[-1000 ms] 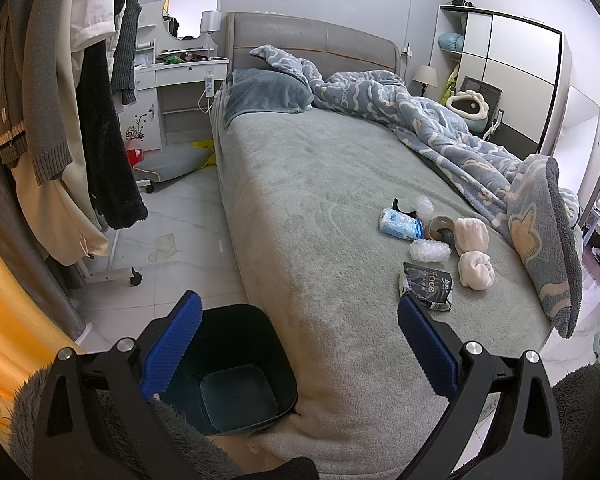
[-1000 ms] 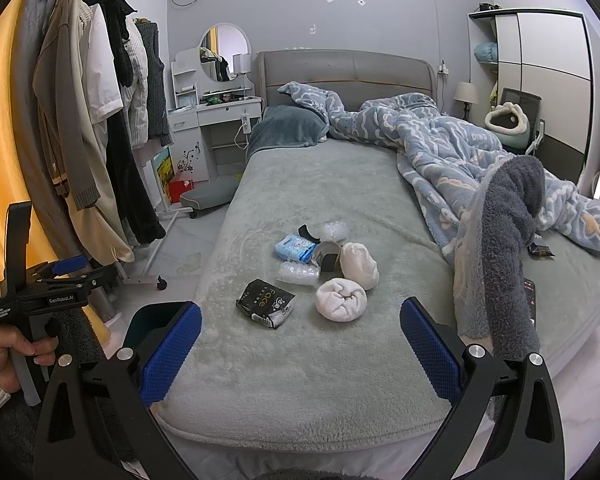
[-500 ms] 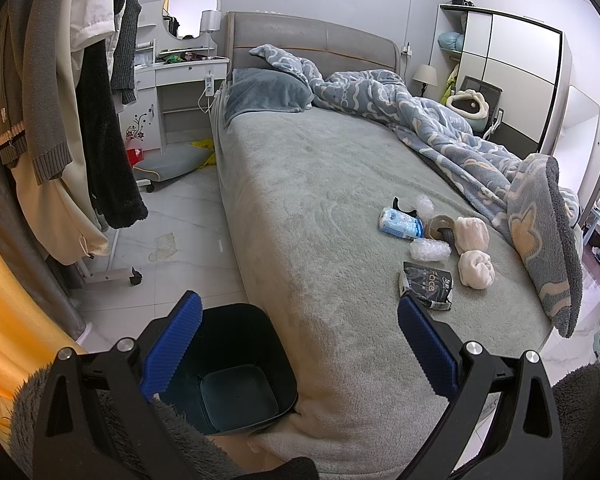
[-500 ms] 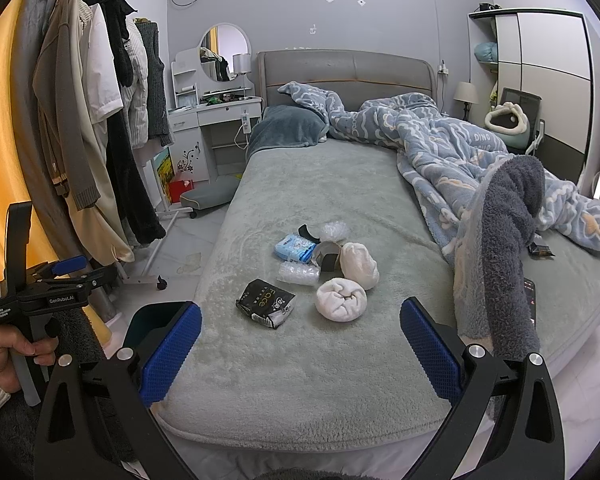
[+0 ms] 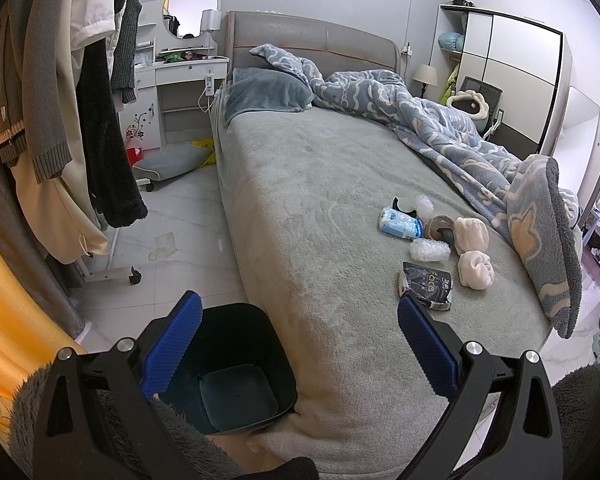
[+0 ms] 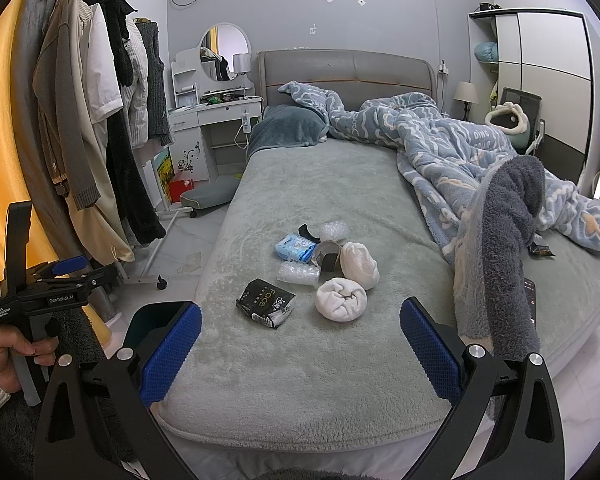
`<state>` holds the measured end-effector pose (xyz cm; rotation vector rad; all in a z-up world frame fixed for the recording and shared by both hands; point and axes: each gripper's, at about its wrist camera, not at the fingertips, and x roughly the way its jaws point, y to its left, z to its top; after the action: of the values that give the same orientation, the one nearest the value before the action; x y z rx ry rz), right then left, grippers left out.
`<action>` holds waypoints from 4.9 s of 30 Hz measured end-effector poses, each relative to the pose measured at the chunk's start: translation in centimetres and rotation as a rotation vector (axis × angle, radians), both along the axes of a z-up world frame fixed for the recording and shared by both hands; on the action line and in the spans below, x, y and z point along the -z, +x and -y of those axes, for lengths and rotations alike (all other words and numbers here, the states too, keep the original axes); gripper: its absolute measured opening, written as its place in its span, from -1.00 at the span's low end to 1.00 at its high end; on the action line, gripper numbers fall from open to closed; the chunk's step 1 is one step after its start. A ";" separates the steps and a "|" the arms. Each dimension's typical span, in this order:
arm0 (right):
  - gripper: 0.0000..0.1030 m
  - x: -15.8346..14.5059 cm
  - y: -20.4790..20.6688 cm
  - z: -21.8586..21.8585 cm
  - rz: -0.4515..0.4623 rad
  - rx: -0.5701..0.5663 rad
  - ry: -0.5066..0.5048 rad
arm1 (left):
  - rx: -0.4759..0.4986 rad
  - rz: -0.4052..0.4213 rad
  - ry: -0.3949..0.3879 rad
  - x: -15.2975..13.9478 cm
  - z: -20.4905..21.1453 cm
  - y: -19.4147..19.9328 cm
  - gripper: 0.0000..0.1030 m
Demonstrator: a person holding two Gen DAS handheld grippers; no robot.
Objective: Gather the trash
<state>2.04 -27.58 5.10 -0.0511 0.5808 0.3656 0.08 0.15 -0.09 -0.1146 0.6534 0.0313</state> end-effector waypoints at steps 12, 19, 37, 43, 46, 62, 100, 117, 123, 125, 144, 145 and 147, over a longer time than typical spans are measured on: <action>0.96 0.2 0.0 1.1 -0.014 0.025 -0.003 | 0.003 0.007 0.013 0.0 0.2 -0.1 0.94; 0.96 0.3 0.1 1.2 -0.026 0.030 -0.066 | 0.009 0.017 0.037 0.0 0.7 -0.2 0.94; 0.96 3.3 4.5 1.8 -0.082 0.007 -0.032 | 0.133 0.025 0.002 0.5 4.3 1.7 0.94; 0.95 5.3 6.1 2.8 -0.081 0.032 -0.031 | 0.181 0.022 -0.016 1.1 5.6 3.3 0.93; 0.94 5.7 7.0 3.7 -0.092 0.043 -0.008 | 0.203 0.009 -0.027 1.6 6.2 4.3 0.92; 0.54 9.7 11.5 3.2 -0.242 -0.059 0.037 | 0.363 -0.052 -0.071 4.6 8.6 9.4 0.85; 0.13 11.7 17.1 0.1 -0.353 -0.090 -0.041 | 0.444 -0.230 0.015 11.0 13.8 14.9 0.76; 0.13 7.6 14.6 0.3 -0.253 0.009 0.065 | 0.454 -0.174 -0.089 9.2 12.4 14.2 0.35; 0.13 6.9 13.0 -0.9 -0.238 0.016 0.081 | 0.408 -0.150 -0.089 8.2 10.5 13.0 0.35; 0.13 6.7 12.6 -1.5 -0.230 0.009 0.081 | 0.388 -0.133 -0.094 7.7 9.5 12.8 0.35; 0.13 5.9 10.5 -10.3 -0.208 -0.104 0.092 | 0.162 -0.124 -0.077 7.1 -1.1 10.3 0.36; 0.13 5.9 10.6 -10.7 -0.209 -0.112 0.091 | 0.153 -0.127 -0.077 7.1 -1.6 10.2 0.36; 0.13 6.0 10.7 -11.6 -0.211 -0.126 0.096 | 0.132 -0.136 -0.078 7.3 -2.9 10.0 0.36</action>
<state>12.77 -15.95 -0.86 0.0443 0.7701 0.5254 10.05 3.08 -7.42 -0.1453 0.7976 -0.1144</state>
